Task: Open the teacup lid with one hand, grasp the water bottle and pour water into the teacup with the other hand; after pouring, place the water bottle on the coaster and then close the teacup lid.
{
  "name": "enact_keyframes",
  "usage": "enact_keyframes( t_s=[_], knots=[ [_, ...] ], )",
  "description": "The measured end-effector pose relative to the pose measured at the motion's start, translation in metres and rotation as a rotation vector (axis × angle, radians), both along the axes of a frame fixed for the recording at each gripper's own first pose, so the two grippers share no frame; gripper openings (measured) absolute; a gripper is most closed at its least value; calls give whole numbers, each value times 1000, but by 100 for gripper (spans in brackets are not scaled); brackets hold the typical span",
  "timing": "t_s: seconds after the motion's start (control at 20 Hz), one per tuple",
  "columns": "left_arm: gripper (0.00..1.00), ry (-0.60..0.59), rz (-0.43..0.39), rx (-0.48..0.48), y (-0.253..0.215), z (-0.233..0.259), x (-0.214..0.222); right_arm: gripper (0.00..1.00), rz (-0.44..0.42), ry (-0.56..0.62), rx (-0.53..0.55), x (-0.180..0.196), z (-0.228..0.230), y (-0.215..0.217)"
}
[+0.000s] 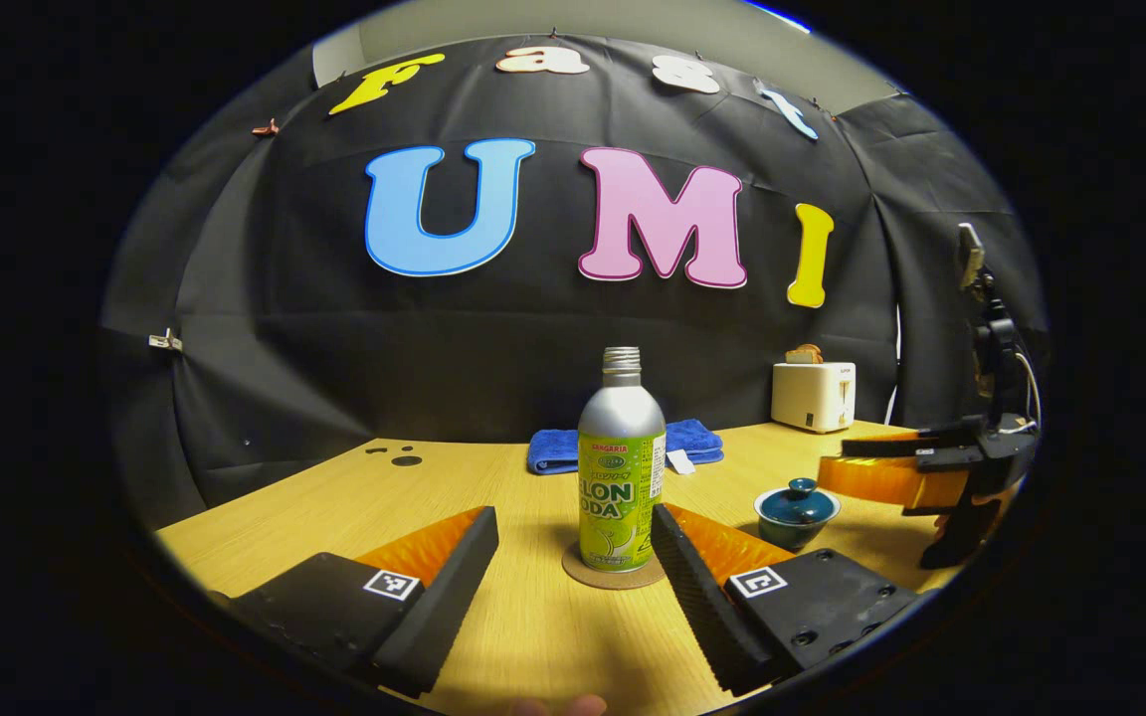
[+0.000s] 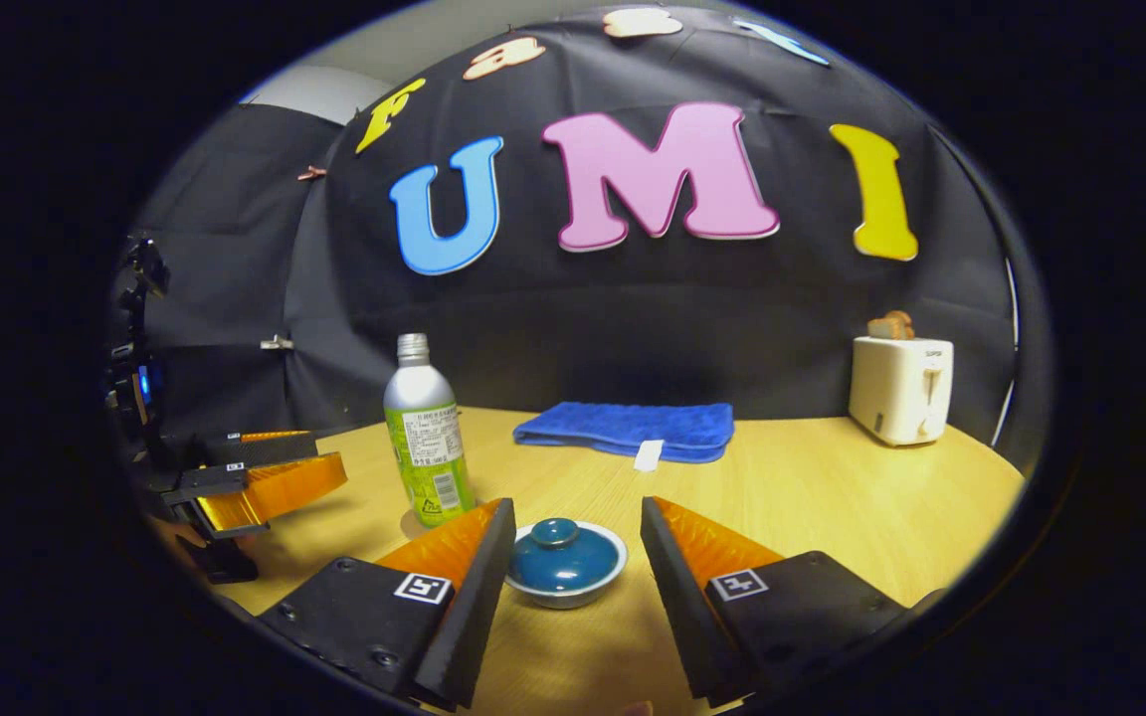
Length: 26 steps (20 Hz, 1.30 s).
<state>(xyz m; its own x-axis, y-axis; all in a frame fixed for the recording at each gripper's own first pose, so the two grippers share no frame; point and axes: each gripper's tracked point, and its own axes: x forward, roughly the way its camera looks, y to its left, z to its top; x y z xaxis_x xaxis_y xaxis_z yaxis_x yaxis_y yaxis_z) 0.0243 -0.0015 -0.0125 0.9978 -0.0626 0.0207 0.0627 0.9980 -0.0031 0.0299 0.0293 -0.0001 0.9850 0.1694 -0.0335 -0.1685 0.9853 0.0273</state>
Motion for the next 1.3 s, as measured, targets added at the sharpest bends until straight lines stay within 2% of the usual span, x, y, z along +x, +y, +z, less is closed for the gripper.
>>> enact_keyframes(
  t_s=[0.2, 0.25, 0.35, 1.3],
  knots=[
    [97, 0, -1, 0, 0, 0, 0, 89, -35, -31, -16, -28, 1, -6],
    [97, 0, -1, 0, 0, 0, 0, 95, -39, -30, -20, -31, 0, -8],
    [97, 0, 0, 0, 0, 0, 0, 100, -34, -31, -16, -35, 2, -8],
    [97, -2, 16, 0, 3, -1, 1, 100, -58, -32, -17, -33, 1, -10]
  ],
)
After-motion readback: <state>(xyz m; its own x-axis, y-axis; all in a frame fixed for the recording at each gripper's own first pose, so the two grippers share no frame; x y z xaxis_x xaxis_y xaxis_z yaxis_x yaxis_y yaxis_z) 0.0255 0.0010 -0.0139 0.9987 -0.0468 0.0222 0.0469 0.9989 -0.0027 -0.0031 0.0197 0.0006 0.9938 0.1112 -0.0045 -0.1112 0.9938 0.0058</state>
